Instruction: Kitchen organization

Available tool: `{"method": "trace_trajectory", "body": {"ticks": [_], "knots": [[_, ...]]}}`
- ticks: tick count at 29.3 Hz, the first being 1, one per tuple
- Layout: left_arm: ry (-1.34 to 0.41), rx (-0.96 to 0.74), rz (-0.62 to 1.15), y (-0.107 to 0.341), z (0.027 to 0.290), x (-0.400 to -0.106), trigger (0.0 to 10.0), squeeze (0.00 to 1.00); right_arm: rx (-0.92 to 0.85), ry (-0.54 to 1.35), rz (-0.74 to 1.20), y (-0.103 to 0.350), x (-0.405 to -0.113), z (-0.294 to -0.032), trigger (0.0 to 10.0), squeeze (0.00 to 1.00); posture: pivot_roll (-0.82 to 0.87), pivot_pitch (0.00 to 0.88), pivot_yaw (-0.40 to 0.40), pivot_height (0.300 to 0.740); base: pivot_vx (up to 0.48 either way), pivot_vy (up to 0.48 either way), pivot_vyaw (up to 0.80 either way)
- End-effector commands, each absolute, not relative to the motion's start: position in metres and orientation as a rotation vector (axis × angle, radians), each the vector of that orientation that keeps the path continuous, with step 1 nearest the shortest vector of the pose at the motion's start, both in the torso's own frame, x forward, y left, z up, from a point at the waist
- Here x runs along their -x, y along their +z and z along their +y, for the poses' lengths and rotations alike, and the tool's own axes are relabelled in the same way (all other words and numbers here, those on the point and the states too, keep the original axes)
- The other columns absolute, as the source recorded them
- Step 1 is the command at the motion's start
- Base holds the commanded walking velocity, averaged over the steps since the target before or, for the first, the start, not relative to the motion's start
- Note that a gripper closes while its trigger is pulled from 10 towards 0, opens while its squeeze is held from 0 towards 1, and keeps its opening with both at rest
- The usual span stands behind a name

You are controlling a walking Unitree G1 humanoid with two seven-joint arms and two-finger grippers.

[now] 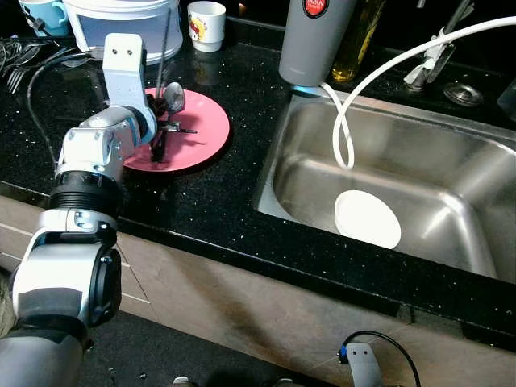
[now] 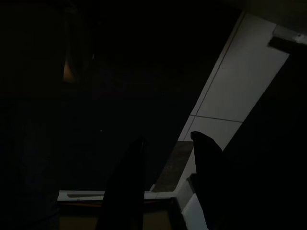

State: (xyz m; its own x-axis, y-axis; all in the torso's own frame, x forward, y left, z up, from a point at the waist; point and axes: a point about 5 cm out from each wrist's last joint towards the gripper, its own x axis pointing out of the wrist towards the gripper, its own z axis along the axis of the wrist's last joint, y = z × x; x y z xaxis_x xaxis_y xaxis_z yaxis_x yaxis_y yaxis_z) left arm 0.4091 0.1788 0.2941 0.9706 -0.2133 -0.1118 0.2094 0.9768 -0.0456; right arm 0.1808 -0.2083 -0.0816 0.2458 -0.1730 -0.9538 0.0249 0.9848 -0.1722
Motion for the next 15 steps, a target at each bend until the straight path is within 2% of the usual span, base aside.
{"method": "trace_trajectory", "body": {"ticks": [1, 2, 6, 7, 8, 9, 15], "knots": [[-0.307, 0.046, 0.084, 0.306, 0.164, -0.406, 8.4, 0.00, 0.128, -0.139, 1.334, -0.084, -0.175, -0.210, 10.0, 0.00, 0.08, 0.179, -0.025, 0.740, 0.000, 0.000, 0.00], [-0.352, 0.053, 0.084, 0.310, 0.158, -0.404, 10.0, 1.00, 0.129, -0.139, 1.334, -0.084, -0.175, -0.210, 10.0, 0.00, 0.08, 0.179, -0.025, 0.740, 0.000, 0.000, 0.00], [-0.404, 0.032, 0.093, 0.315, 0.150, -0.399, 10.0, 1.00, 0.129, -0.138, 1.333, -0.084, -0.175, -0.210, 10.0, 0.00, 0.08, 0.180, -0.025, 0.740, 0.000, 0.000, 0.00], [-0.413, 0.011, 0.092, 0.320, 0.148, -0.397, 10.0, 0.64, 0.130, -0.138, 1.333, -0.084, -0.175, -0.210, 10.0, 0.00, 0.08, 0.180, -0.026, 0.740, 0.000, 0.000, 0.00], [-0.413, 0.011, 0.092, 0.320, 0.148, -0.397, 10.0, 0.64, 0.130, -0.138, 1.333, -0.084, -0.175, -0.210, 10.0, 0.00, 0.08, 0.180, -0.026, 0.740, 0.000, 0.000, 0.00], [-0.414, 0.001, 0.097, 0.321, 0.148, -0.396, 10.0, 0.00, 0.130, -0.137, 1.333, -0.084, -0.175, -0.210, 10.0, 0.00, 0.08, 0.180, -0.026, 0.740, 0.000, 0.000, 0.00], [-0.412, -0.049, 0.130, 0.324, 0.148, -0.392, 10.0, 0.00, 0.133, -0.134, 1.333, -0.084, -0.176, -0.210, 10.0, 0.00, 0.08, 0.180, -0.026, 0.740, 0.000, 0.000, 0.00]]}}
